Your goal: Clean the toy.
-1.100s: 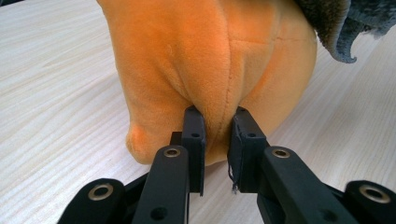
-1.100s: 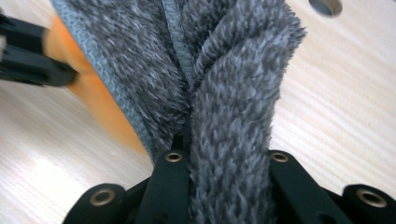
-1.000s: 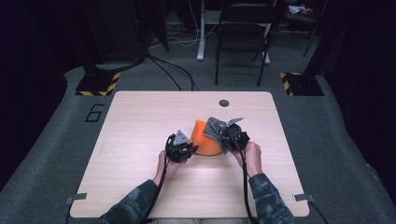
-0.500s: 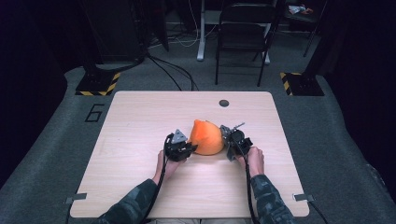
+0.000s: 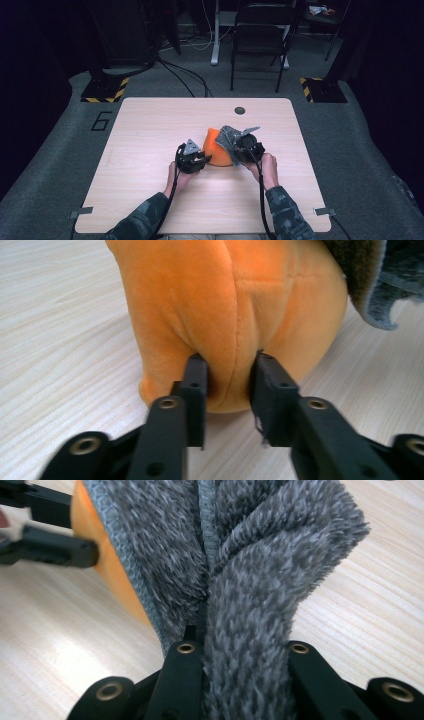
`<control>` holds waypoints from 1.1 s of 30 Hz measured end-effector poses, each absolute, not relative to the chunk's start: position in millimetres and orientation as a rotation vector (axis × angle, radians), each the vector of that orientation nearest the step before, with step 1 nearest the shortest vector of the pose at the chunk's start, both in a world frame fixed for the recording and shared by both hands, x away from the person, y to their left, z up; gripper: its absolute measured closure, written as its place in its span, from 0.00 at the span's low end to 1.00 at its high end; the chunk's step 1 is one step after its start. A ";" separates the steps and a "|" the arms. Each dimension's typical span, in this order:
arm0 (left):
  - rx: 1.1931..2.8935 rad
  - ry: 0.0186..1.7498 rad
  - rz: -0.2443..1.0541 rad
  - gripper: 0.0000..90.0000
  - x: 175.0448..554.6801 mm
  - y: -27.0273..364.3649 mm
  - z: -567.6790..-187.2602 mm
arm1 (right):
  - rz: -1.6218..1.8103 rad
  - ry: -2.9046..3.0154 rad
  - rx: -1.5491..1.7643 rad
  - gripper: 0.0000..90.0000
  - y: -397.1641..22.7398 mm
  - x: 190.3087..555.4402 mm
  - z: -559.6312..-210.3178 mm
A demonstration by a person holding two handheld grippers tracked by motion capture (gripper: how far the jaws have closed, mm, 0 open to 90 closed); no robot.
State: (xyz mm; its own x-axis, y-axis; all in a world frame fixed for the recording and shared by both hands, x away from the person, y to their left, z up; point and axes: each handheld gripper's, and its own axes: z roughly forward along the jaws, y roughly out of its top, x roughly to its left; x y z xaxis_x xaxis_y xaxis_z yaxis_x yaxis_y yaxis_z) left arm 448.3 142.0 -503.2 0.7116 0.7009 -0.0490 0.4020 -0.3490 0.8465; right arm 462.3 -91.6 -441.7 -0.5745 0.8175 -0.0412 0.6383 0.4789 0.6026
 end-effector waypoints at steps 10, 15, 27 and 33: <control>2.060 0.797 0.550 0.43 442.5 128.1 -505.9 | 0.764 2.386 1.228 0.87 -94.9 465.2 -446.8; 2.065 0.758 0.581 0.65 443.3 125.3 -509.0 | 0.746 2.379 1.215 0.87 -92.7 462.5 -447.4; 2.016 0.765 0.538 0.88 443.9 129.9 -499.3 | 0.781 2.334 1.209 0.87 -99.6 459.0 -429.3; 2.009 0.752 0.508 0.90 440.8 128.6 -494.1 | 0.882 2.304 1.149 0.87 -92.0 450.3 -405.4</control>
State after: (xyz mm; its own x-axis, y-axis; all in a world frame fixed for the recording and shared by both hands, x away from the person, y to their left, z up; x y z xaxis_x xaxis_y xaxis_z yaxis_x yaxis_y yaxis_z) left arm 440.8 128.6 -494.1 0.7300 0.6809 0.0595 0.3092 -0.4066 0.8597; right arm 450.3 -92.0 -405.4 -0.5718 0.8161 -0.0835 0.5516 0.4578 0.6972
